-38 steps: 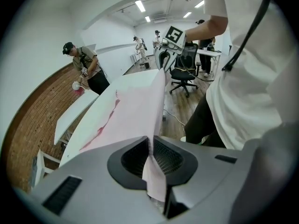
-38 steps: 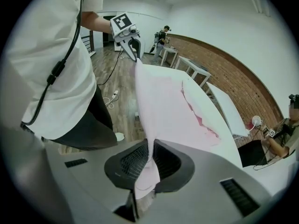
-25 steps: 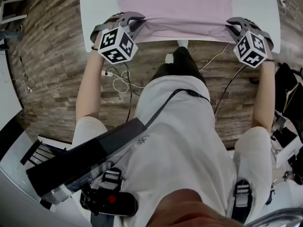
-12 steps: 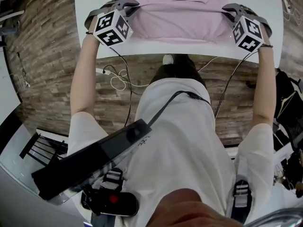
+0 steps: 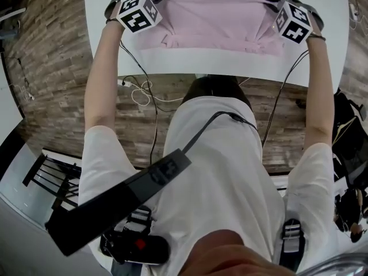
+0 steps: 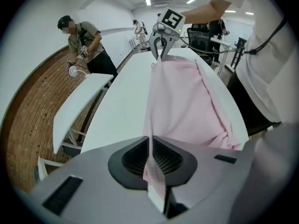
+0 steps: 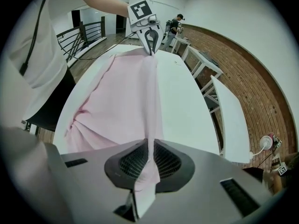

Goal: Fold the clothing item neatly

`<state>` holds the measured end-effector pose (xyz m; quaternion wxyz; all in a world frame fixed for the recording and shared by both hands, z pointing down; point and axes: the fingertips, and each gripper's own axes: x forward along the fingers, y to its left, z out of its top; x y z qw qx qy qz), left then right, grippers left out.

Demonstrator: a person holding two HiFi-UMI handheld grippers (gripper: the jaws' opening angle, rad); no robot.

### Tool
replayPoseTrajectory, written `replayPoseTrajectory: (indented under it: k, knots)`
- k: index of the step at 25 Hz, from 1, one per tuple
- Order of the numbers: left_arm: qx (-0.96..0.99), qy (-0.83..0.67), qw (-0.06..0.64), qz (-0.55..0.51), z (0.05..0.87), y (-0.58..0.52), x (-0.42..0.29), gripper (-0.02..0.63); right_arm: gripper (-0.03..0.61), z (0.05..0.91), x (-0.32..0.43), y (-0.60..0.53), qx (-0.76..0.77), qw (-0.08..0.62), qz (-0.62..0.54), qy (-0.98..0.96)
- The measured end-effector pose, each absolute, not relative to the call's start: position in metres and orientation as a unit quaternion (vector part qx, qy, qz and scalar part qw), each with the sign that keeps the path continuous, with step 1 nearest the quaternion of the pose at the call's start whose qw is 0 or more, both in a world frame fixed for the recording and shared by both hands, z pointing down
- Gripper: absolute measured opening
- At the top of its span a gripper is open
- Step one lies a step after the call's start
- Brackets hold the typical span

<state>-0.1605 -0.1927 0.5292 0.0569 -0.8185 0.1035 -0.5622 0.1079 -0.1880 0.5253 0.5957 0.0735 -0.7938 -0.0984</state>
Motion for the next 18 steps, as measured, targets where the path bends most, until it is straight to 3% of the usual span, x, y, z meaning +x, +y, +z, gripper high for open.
replayPoseTrajectory:
  k: [13,16,18]
  knots:
    - [-0.792,0.251,0.079,-0.551,0.576,-0.225,-0.159,0.028,0.038,0.567,0.110,-0.214,0.179,0.586,-0.172,-0.771]
    - [-0.790,0.299,0.099,-0.526,0.577,-0.231,-0.162,0.033,0.103,0.567,0.113,-0.225,0.236,0.562,-0.161,-0.776]
    - [-0.794,0.338,0.098,-0.495,0.573,-0.237,-0.170,0.088,0.177,0.563,0.115,-0.235,0.276,0.540,-0.142,-0.782]
